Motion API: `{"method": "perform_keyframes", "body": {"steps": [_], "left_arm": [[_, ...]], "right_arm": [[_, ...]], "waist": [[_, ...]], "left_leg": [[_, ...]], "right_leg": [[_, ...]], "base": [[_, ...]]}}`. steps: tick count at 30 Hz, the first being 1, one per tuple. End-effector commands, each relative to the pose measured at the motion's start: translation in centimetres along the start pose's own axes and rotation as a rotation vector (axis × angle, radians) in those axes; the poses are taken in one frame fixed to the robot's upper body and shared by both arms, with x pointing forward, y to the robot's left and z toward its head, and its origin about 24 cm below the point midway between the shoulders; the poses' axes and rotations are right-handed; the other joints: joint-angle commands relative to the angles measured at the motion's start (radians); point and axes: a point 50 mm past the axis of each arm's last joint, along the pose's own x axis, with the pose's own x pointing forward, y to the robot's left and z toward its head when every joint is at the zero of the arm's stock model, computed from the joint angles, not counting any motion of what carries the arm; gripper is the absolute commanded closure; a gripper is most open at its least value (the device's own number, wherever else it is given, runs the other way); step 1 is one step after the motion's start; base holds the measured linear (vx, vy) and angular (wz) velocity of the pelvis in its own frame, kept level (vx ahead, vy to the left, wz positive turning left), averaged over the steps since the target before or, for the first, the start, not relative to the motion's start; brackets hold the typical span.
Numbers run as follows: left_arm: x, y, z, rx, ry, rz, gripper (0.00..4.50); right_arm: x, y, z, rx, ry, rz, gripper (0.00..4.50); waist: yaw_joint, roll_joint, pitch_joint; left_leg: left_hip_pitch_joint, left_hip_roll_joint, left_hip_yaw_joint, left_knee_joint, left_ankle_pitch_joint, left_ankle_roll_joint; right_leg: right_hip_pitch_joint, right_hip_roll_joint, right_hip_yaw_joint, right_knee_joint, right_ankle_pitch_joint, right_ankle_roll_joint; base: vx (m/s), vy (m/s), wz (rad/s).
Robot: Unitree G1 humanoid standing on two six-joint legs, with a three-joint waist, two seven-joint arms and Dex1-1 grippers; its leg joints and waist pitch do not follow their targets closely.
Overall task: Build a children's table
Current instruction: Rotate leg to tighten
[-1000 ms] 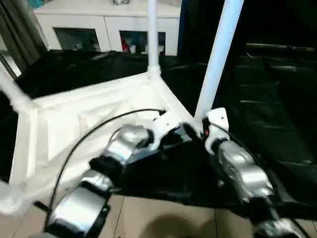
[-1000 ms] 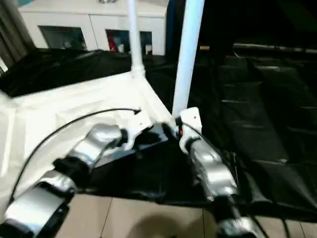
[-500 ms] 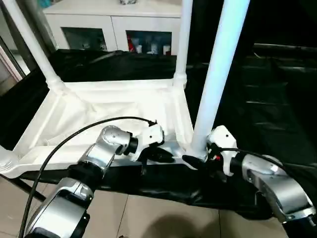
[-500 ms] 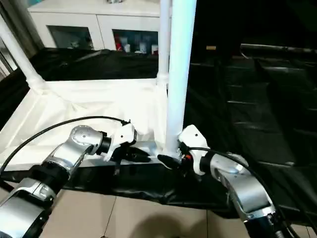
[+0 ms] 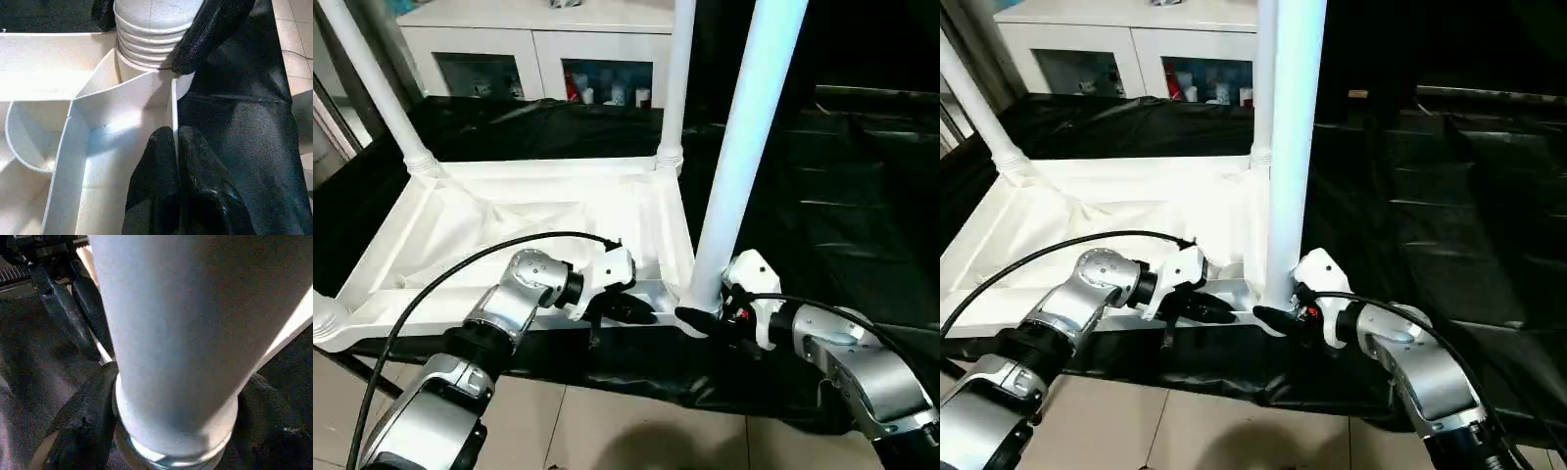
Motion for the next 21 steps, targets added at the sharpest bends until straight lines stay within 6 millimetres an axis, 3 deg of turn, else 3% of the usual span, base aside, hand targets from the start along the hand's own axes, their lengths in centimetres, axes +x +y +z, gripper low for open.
{"method": "perform_keyframes", "body": {"steps": [1,4,6,7,9,10,11,12,13,17,21], "left_arm": [[0.2,-0.4,0.2,0.018,0.000,-0.054,4.50],[0.3,-0.4,0.2,0.011,0.001,-0.050,4.50],[0.8,0.0,0.3,-0.014,-0.004,0.012,4.50],[1.3,0.7,0.6,-0.023,-0.005,0.095,4.50],[1.6,1.3,0.8,-0.033,0.000,0.157,4.50],[2.6,2.2,1.4,-0.061,0.016,0.266,4.50],[2.9,2.5,1.6,-0.070,0.023,0.298,4.50],[3.1,2.8,1.8,-0.084,0.032,0.330,4.50],[3.5,3.1,2.1,-0.110,0.029,0.370,4.50],[5.1,3.5,3.1,-0.150,0.041,0.458,4.50],[6.0,3.6,3.7,-0.152,0.045,0.472,4.50]], "right_arm": [[0.2,0.0,0.4,0.010,-0.024,-0.014,1.73],[0.4,-0.2,0.3,0.047,-0.045,-0.057,1.75],[1.1,-1.1,-0.2,0.118,-0.070,-0.221,1.76],[1.8,-1.5,-0.5,0.174,-0.076,-0.326,1.76],[2.3,-1.7,-0.7,0.197,-0.075,-0.394,1.76],[3.3,-2.2,-1.1,0.261,-0.072,-0.530,1.76],[3.6,-2.3,-1.2,0.280,-0.068,-0.571,1.76],[4.0,-2.4,-1.3,0.295,-0.060,-0.608,1.77],[4.4,-2.6,-1.2,0.327,-0.068,-0.644,1.77],[6.2,-2.9,-0.7,0.394,-0.074,-0.763,1.77],[7.3,-2.8,-0.2,0.390,-0.080,-0.757,1.77]], "waist": [[0.001,-0.011,-0.065],[-0.002,-0.011,-0.064],[-0.004,-0.012,-0.064],[-0.011,-0.009,-0.062],[-0.018,-0.011,-0.062],[-0.022,-0.012,-0.060],[-0.021,-0.011,-0.061],[-0.024,-0.008,-0.061],[-0.025,-0.013,-0.063],[-0.023,-0.016,-0.067],[-0.020,-0.018,-0.070]], "left_leg": [[-0.006,0.020,-0.001,-0.066,-0.136,0.082],[-0.008,0.018,-0.001,-0.066,-0.139,0.079],[-0.007,0.018,-0.002,-0.067,-0.140,0.076],[-0.006,0.016,-0.001,-0.068,-0.154,0.058],[-0.001,0.013,-0.002,-0.069,-0.166,0.038],[-0.002,0.012,-0.002,-0.069,-0.177,0.031],[-0.002,0.012,-0.004,-0.070,-0.180,0.028],[0.001,0.012,-0.004,-0.069,-0.186,0.021],[-0.003,0.010,-0.004,-0.068,-0.175,0.025],[-0.008,0.008,-0.002,-0.063,-0.116,0.053],[-0.007,0.006,0.000,-0.061,-0.102,0.079]], "right_leg": [[0.064,-0.056,0.053,-0.066,-0.270,-0.175],[0.064,-0.055,0.052,-0.068,-0.277,-0.173],[0.064,-0.055,0.052,-0.068,-0.283,-0.171],[0.057,-0.055,0.050,-0.073,-0.311,-0.169],[0.056,-0.052,0.048,-0.077,-0.341,-0.153],[0.056,-0.051,0.047,-0.079,-0.360,-0.151],[0.058,-0.053,0.047,-0.079,-0.366,-0.148],[0.052,-0.055,0.048,-0.081,-0.378,-0.146],[0.060,-0.054,0.048,-0.081,-0.363,-0.142],[0.062,-0.053,0.051,-0.068,-0.262,-0.174],[0.064,-0.053,0.050,-0.067,-0.241,-0.187]], "base": [[0.000,0.000,0.00],[0.000,0.000,0.00],[0.000,0.000,0.00],[0.000,0.000,0.00],[0.000,0.000,0.00],[0.000,0.000,0.00],[0.000,0.000,0.00],[0.000,0.000,0.00],[0.000,0.000,0.00],[0.000,0.000,0.00],[0.000,0.000,0.00]]}}
